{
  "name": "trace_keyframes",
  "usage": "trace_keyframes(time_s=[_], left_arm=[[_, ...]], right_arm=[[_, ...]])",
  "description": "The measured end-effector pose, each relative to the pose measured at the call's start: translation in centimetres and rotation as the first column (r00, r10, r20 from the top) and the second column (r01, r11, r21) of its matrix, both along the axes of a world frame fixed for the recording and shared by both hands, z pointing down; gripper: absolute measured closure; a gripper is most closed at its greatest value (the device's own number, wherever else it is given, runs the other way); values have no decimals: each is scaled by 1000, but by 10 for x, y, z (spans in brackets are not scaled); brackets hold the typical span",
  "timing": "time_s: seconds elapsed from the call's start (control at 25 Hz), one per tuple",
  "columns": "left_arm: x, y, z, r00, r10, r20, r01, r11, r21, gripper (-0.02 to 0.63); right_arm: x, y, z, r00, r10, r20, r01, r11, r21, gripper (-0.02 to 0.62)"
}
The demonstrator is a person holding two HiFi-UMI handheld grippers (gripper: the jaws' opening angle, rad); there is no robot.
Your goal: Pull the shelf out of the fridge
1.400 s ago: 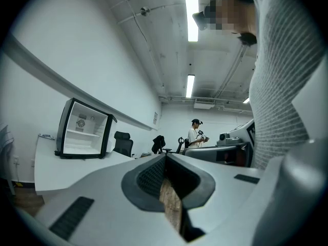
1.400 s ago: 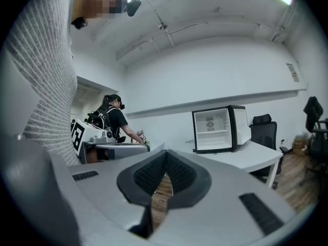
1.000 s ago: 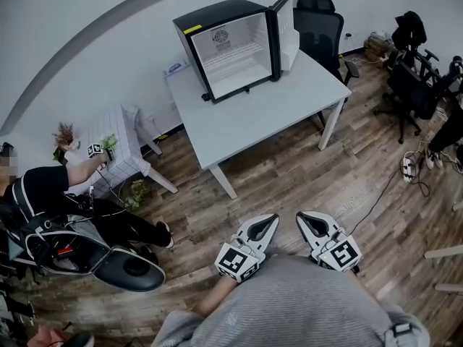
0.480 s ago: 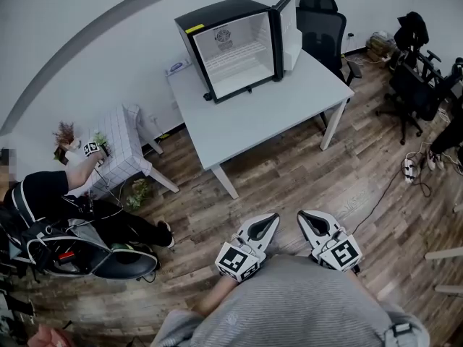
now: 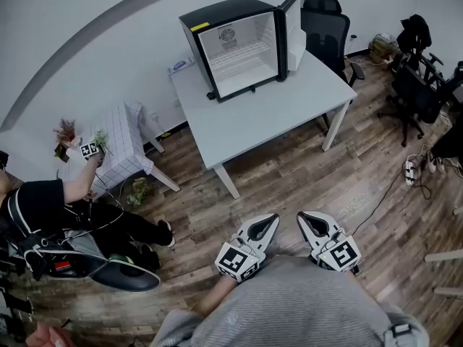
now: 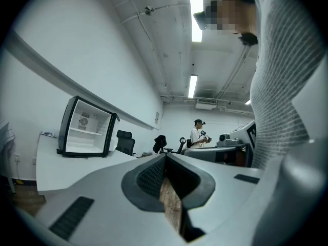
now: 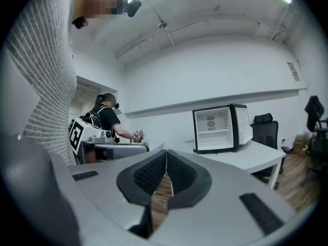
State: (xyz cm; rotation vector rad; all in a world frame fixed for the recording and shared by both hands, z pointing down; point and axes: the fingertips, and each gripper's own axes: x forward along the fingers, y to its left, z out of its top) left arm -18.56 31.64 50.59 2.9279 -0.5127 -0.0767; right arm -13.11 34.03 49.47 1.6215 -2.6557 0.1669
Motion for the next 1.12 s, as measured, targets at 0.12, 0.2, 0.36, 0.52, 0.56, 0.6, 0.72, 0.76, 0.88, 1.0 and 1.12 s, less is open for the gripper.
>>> trace_keyframes(time_s=[0.12,0.2,0.36,0.52,0.56,0.6,0.72,0.76,0.88,1.0,1.12], left_arm=[[1,-1,2,1000,10,0,-10,1000,-7,595],[2,-1,3,1000,18,1,-18,1000,-16,595],[2,-1,4,1000,18,1,-18,1000,-21,595],[2,-9,7,1000,2,7,-2,1000,-21,595],[2,-13,7,1000,-2,10,2,1000,-23,595],[2,-16,8,1000,-6,13,7,1000,-25,595],[4,-26,6,1000,-20,18,20,1000,-10,595],[5,-30,7,999,-25,21,25,1000,0,595],[6,-46,9,999,-48,18,48,999,8,595],[10,-62,9,998,-70,8,70,997,-11,595],[21,-78,10,997,-83,5,83,996,-20,595]], right_arm=[[1,-1,1,1000,12,-2,-12,1000,-5,581],[3,-1,2,1000,21,-1,-21,1000,-14,582],[5,0,4,1000,24,0,-24,1000,-19,582],[6,-9,5,1000,11,-9,-11,1000,-14,581],[6,-12,5,1000,6,-10,-6,1000,-12,581],[6,-15,5,1000,2,-11,-2,1000,-12,582],[8,-24,5,1000,-11,-7,11,1000,-10,581],[9,-29,6,1000,-16,-7,16,1000,-9,582],[13,-46,5,1000,-30,-5,30,1000,-4,581],[18,-63,3,999,-47,-5,47,999,0,582],[29,-79,5,998,-55,-4,55,998,-10,581]])
